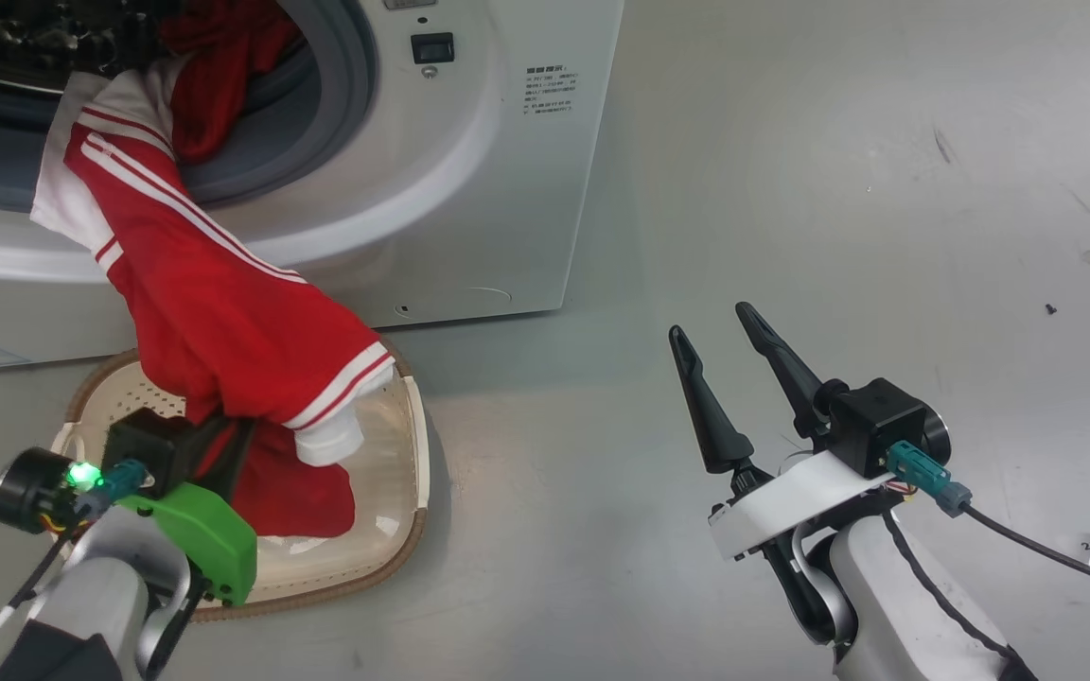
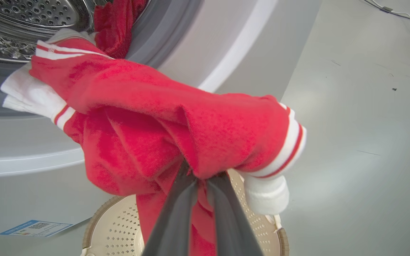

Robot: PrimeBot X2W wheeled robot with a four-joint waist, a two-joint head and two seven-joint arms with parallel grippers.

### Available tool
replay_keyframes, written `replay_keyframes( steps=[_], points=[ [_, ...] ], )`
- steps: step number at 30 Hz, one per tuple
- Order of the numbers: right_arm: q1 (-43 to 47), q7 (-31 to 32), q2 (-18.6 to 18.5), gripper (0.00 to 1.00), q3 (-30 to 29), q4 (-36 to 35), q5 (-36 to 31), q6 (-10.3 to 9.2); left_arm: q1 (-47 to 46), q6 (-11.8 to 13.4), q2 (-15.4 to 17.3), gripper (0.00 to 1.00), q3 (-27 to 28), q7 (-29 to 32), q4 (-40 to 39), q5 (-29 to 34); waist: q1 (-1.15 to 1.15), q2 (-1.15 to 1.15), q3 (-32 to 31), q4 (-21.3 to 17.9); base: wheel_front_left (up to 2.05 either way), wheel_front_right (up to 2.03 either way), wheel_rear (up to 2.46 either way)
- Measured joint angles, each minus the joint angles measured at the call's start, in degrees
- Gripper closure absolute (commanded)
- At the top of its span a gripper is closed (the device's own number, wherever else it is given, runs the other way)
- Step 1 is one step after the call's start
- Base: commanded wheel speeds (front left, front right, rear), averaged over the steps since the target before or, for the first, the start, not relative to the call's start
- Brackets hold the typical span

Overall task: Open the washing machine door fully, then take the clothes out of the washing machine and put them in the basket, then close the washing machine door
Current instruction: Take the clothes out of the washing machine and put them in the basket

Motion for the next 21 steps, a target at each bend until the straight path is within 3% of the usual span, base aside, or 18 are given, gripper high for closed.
replay_keyframes(
  steps=[6,21],
  points=[
    [-0.02,0.00,-0.02,0.00,-0.02,-0.01,0.00,0.01,1.77,0.00,0.23,1.00,-5.60,4.23,0.73,-1.49,0.00,0.00,0.78,-0.63,0.00,0.00,0.00],
    [-0.93,0.01,0.01,0.00,1.32,-0.79,0.18,-0.01,2.26,-0.01,2.45,1.00,-10.13,13.35,7.14,-7.53,0.00,0.00,3.95,-2.90,0.00,0.00,0.00]
  ],
)
